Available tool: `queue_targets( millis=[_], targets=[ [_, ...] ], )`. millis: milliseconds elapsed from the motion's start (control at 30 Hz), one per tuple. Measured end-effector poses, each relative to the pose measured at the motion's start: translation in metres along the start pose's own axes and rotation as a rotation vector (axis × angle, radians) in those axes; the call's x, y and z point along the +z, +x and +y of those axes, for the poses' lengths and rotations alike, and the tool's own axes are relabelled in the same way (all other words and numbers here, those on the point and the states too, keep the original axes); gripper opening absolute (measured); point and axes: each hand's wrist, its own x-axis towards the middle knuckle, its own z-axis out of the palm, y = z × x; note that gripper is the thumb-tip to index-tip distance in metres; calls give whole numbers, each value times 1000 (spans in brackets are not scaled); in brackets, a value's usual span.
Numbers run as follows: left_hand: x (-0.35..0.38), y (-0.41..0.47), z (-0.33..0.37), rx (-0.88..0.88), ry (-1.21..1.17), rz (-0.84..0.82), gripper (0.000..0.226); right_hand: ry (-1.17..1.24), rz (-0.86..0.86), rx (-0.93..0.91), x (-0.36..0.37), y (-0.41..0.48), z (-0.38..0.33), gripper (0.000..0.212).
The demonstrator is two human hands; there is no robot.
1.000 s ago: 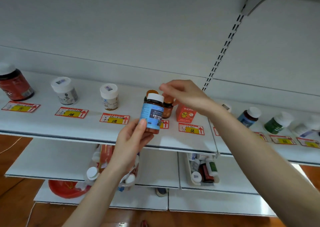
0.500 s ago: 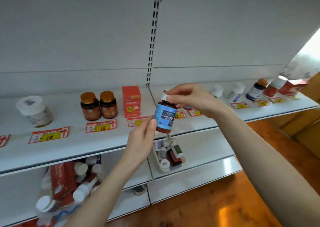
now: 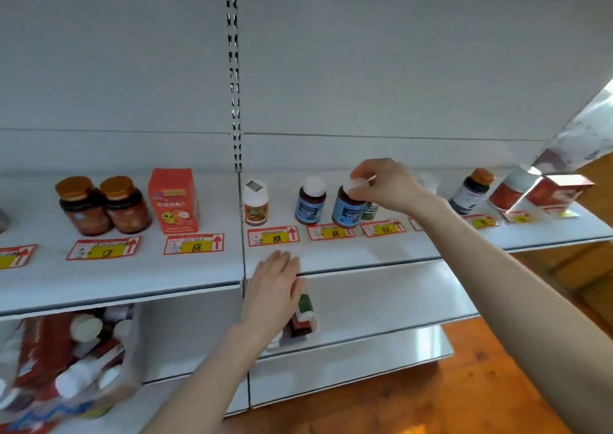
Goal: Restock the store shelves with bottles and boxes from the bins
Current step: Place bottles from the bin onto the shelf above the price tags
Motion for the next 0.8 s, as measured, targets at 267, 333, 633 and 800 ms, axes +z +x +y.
queue_targets(
  millis=[267, 333, 633, 800],
  targets=[
    [12, -2, 6, -84, 45, 41, 28, -26, -57, -84, 31, 40, 21, 34],
    [12, -3, 6, -90, 50, 34, 31, -26, -85, -102, 36, 45, 26, 34],
    [16, -5, 7, -94, 55, 30, 37, -46, -66, -123, 42, 49, 34, 31],
    [17, -6, 4, -95, 86, 9, 39, -75, -51, -129, 44, 46, 33, 30]
  ],
)
